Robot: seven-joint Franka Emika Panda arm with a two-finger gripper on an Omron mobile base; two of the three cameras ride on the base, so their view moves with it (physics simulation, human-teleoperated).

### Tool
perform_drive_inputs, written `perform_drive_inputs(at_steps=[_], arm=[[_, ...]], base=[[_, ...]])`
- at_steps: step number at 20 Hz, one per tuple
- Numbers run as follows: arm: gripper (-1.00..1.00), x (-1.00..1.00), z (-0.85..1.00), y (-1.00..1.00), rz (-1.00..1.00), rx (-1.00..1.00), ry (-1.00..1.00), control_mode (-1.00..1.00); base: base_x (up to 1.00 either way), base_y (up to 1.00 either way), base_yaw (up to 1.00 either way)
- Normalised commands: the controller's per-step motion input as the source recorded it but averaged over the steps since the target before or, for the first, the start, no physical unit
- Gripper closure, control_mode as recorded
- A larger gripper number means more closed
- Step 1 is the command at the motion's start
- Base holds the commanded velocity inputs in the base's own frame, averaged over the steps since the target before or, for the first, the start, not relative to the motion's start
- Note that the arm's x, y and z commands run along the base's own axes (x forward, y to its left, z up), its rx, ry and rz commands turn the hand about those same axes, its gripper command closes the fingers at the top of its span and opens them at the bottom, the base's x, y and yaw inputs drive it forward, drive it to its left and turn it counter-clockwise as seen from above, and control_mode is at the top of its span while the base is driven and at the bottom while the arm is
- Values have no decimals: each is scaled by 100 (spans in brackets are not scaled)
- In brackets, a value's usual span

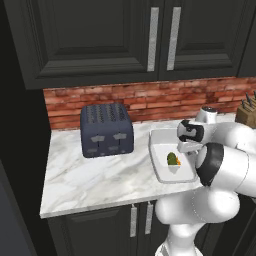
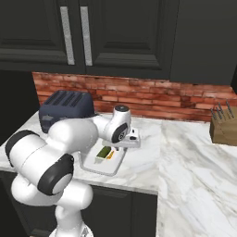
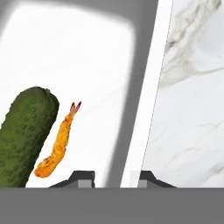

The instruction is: Place the tupperware on the second highest shelf of the fridge. Make space for the tupperware among the existing items by rearranging them on the shelves if needed. Close the fridge door when finished.

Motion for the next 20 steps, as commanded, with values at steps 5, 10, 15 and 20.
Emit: perform_drive_inputs(at_steps=[5, 10, 15, 20], arm=[[100, -11, 0, 18, -4, 0, -1, -100], [100, -72, 67, 37, -16, 0, -23, -100], [100, -82, 100, 26, -7, 1, -10, -100], [100, -80, 100, 1, -10, 7, -3, -100]], base=[[0, 0, 0], [0, 0, 0], [0, 0, 0], [0, 0, 0]])
